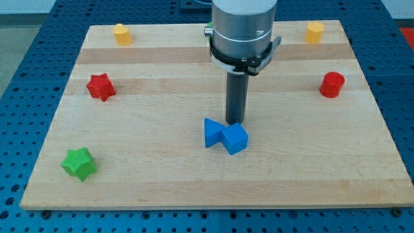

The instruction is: Push the blue triangle towards the bottom center

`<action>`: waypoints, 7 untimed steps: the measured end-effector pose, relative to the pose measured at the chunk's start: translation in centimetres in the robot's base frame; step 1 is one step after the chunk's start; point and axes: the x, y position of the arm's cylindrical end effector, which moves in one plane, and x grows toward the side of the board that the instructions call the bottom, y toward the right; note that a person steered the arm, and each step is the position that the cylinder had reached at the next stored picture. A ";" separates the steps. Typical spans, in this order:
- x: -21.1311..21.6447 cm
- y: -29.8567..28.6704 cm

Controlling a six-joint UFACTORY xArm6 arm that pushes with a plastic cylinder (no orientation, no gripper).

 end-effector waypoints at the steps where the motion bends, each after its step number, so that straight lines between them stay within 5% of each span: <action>1: -0.2 -0.5; 7: 4.5 -4.5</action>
